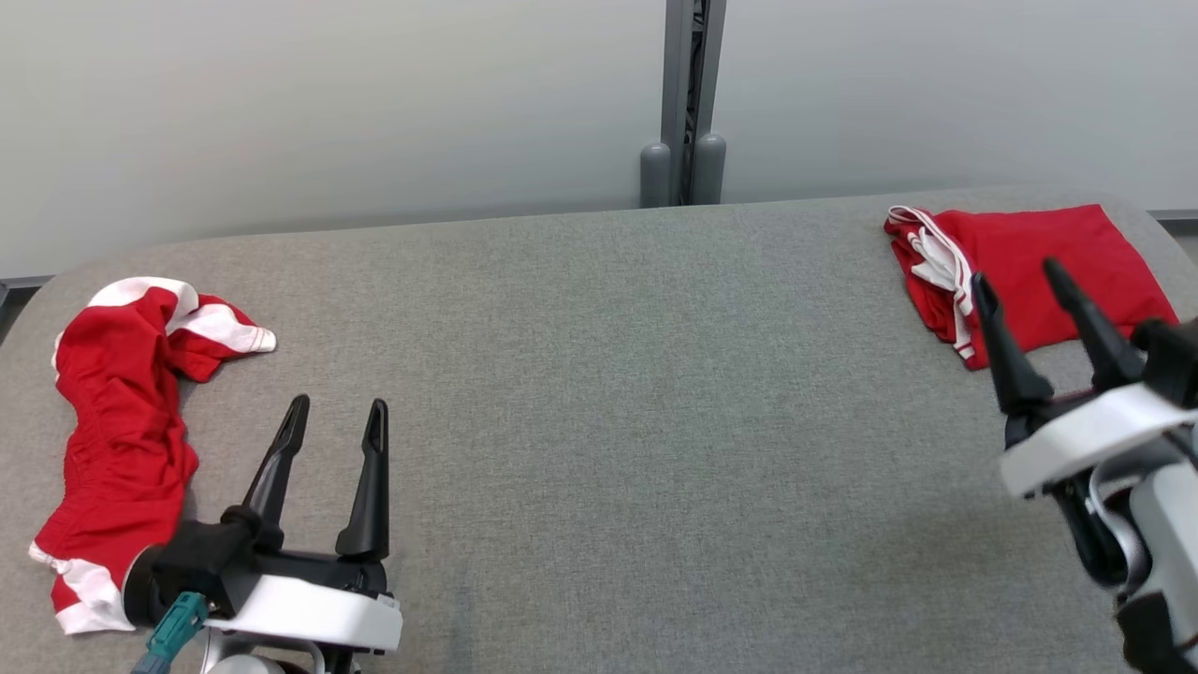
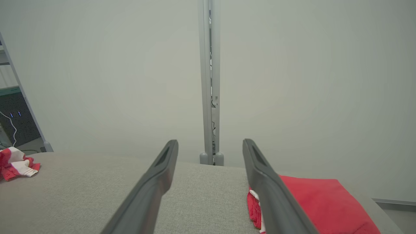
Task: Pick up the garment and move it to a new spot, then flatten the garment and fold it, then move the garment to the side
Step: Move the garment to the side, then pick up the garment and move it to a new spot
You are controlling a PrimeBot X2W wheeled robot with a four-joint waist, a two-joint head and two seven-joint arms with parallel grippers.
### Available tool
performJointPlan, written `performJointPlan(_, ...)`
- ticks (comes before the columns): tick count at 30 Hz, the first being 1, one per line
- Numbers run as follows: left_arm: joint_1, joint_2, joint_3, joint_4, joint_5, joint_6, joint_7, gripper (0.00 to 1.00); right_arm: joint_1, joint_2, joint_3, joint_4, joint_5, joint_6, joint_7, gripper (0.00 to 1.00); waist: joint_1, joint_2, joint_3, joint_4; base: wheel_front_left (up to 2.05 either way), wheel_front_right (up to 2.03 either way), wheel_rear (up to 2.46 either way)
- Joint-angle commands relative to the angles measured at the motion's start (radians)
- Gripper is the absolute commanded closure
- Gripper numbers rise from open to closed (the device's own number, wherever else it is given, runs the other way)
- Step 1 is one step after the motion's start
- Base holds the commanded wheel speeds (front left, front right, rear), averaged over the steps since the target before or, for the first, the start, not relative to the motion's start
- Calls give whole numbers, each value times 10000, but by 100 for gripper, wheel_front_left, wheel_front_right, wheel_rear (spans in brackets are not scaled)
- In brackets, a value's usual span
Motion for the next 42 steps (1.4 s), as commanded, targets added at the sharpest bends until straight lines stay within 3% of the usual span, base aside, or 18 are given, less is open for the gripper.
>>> performJointPlan(1, 166, 70, 63, 21, -28, 72, -17, 0, 505, 136, -217, -349, -234, 0, -38, 0, 0, -1, -67, 42, 0, 0, 0)
performJointPlan(15, 653, 102, 309, 408, 144, 517, -17, 0, 3447, 1792, -1882, -2415, -1264, 0, -4, 0, 0, -1, -212, 153, 0, 0, 0)
performJointPlan(28, 871, -131, 532, 563, -13, 735, -17, 0, 4384, 2560, -2859, -2930, -2547, 0, -43, 0, 0, -1, -259, 128, 0, 0, 0)
performJointPlan(42, 902, -214, 573, 591, 128, 682, -17, 0, 4448, 2780, -2516, -2970, -2678, 1, -46, 0, 0, -1, -274, 153, 0, 0, 0)
